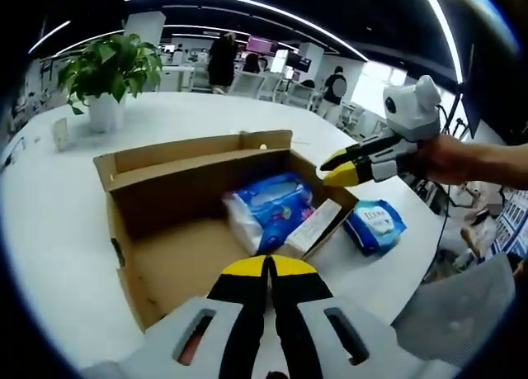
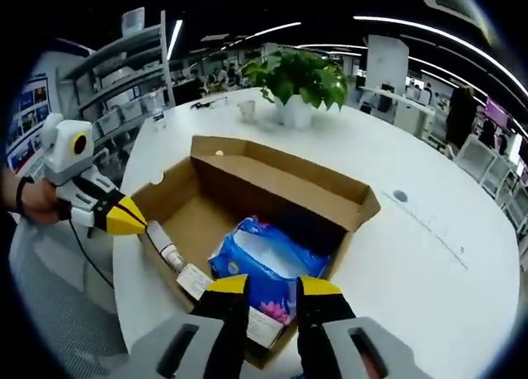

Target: Operate the shoe box by opening the lid, removing the specified soft item, and placing it in the target area until the item is outside and the box remains undamaged.

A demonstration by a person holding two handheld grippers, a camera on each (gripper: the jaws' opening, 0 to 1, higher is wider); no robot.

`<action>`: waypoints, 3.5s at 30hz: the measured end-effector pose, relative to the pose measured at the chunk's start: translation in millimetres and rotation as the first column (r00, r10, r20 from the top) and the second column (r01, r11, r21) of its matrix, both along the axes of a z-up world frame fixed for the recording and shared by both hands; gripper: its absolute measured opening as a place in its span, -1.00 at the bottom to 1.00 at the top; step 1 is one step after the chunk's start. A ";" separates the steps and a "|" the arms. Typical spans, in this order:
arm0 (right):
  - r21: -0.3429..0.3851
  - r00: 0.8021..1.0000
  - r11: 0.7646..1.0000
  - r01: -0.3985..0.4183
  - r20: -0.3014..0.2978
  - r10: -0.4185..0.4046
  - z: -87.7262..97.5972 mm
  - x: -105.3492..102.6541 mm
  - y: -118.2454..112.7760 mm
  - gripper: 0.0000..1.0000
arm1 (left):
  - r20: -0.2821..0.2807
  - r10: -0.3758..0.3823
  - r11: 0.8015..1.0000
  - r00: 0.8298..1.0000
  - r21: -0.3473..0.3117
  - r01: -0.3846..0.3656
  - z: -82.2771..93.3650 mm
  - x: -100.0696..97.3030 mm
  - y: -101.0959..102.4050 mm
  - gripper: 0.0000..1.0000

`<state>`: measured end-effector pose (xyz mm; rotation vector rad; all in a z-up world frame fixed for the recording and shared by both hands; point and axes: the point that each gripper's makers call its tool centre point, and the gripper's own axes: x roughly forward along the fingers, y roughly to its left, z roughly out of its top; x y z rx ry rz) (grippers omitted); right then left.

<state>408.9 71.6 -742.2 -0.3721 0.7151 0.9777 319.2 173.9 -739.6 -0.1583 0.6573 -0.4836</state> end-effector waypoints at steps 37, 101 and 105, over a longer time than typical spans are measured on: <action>-0.398 0.892 0.798 -0.452 -0.199 0.406 -94.5 12.8 49.9 0.32 | -0.025 -0.043 0.999 0.999 -0.001 0.043 -10.0 1.7 -5.8 -0.84; -0.377 0.927 0.895 -0.237 0.188 0.325 32.5 7.9 -15.5 -0.31 | -0.051 0.027 0.999 0.998 -0.036 -0.028 -10.1 1.8 6.3 -0.62; -0.386 0.934 0.898 -0.213 0.191 0.303 32.2 4.5 -31.4 -0.30 | -0.045 0.024 0.999 0.999 -0.035 -0.026 -8.4 1.9 6.3 -0.63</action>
